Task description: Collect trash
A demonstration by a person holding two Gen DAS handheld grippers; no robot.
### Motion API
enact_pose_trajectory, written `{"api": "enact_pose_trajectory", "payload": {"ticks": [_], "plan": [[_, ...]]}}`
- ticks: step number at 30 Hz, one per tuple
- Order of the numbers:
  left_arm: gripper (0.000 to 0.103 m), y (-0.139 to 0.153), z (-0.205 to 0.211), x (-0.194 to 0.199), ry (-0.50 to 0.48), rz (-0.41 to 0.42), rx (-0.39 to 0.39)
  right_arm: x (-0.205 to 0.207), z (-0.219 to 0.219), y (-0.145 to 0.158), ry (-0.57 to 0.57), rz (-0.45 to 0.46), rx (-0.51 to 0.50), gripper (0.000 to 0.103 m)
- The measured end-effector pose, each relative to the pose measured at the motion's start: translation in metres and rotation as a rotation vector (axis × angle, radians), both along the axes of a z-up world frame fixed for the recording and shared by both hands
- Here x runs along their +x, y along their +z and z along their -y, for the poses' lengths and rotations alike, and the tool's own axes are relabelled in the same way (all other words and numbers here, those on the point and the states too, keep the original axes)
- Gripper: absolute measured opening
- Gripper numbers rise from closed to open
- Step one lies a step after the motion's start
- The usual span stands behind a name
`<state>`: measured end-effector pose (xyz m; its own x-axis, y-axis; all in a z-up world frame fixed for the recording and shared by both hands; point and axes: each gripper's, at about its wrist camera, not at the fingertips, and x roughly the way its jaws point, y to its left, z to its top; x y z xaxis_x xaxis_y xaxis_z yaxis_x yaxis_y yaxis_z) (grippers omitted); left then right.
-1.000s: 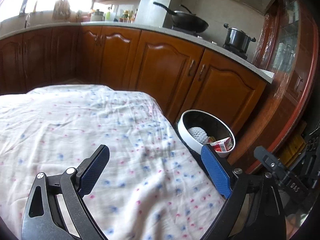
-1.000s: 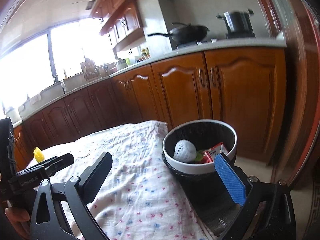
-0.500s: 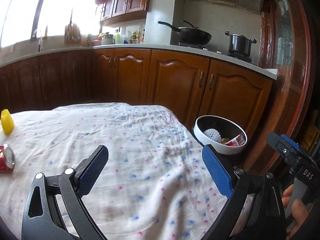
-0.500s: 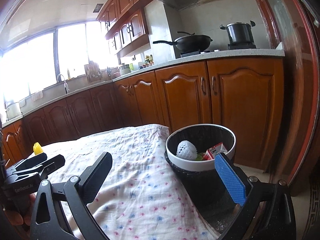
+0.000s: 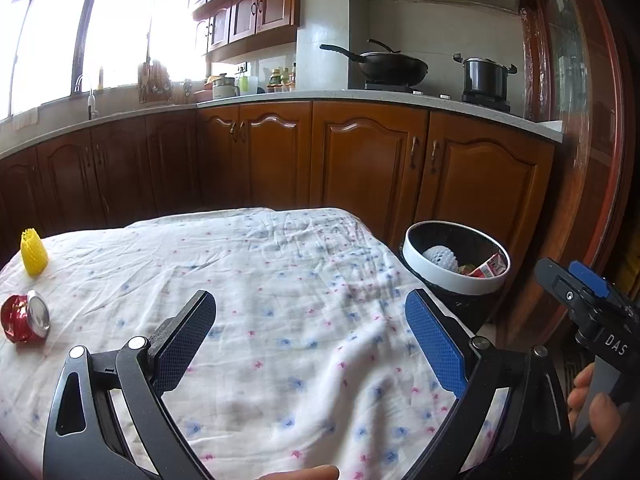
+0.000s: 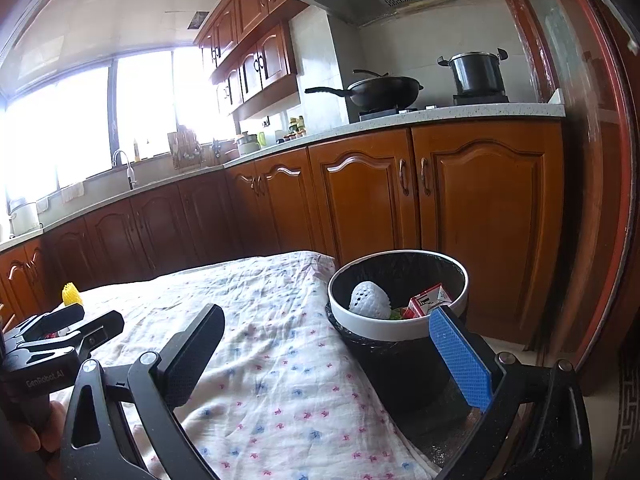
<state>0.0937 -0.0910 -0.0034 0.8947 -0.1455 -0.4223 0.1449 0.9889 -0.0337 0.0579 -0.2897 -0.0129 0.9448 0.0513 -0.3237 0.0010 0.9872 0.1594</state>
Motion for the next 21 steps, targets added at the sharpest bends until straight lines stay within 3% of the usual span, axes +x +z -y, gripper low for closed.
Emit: {"api": "enact_pose_trajectory", "payload": {"ticks": [21], "plan": [[0.098, -0.0012, 0.0016, -0.006, 0.015, 0.016, 0.017, 0.0034, -0.0001, -0.0044, 0.014, -0.021, 0.023, 0.103]]}}
